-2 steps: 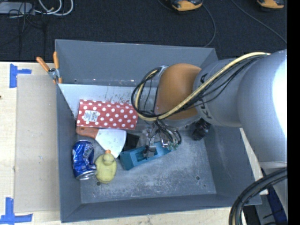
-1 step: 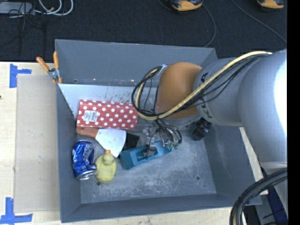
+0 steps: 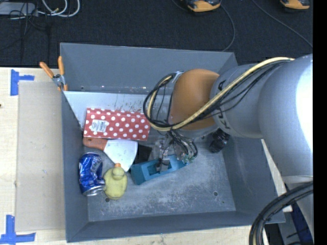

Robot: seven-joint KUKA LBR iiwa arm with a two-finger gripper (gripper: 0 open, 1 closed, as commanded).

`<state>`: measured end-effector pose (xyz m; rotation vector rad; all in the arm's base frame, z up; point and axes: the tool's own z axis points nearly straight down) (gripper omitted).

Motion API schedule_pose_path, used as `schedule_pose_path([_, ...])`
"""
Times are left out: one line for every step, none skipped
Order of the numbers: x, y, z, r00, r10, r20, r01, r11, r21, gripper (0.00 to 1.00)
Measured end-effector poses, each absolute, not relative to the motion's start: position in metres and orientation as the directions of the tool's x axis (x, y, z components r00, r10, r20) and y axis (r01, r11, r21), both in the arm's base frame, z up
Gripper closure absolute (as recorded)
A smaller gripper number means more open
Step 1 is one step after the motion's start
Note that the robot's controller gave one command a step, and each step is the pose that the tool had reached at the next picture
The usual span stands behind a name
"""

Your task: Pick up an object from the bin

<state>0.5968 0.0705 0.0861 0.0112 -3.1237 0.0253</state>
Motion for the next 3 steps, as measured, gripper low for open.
schedule_pose_path([0.5952,0.0722,0.0947,-1.000,-0.008,0.018,-0.008,1.000,-0.020,1.00])
schedule_pose_path([0.5995,0.0718,0.0855,-1.000,-0.016,0.020,-0.016,1.000,-0.015,1.00])
schedule_pose_path([0.5943,0.0727,0.0936,-1.000,-0.017,0.018,-0.017,1.000,-0.018,1.00])
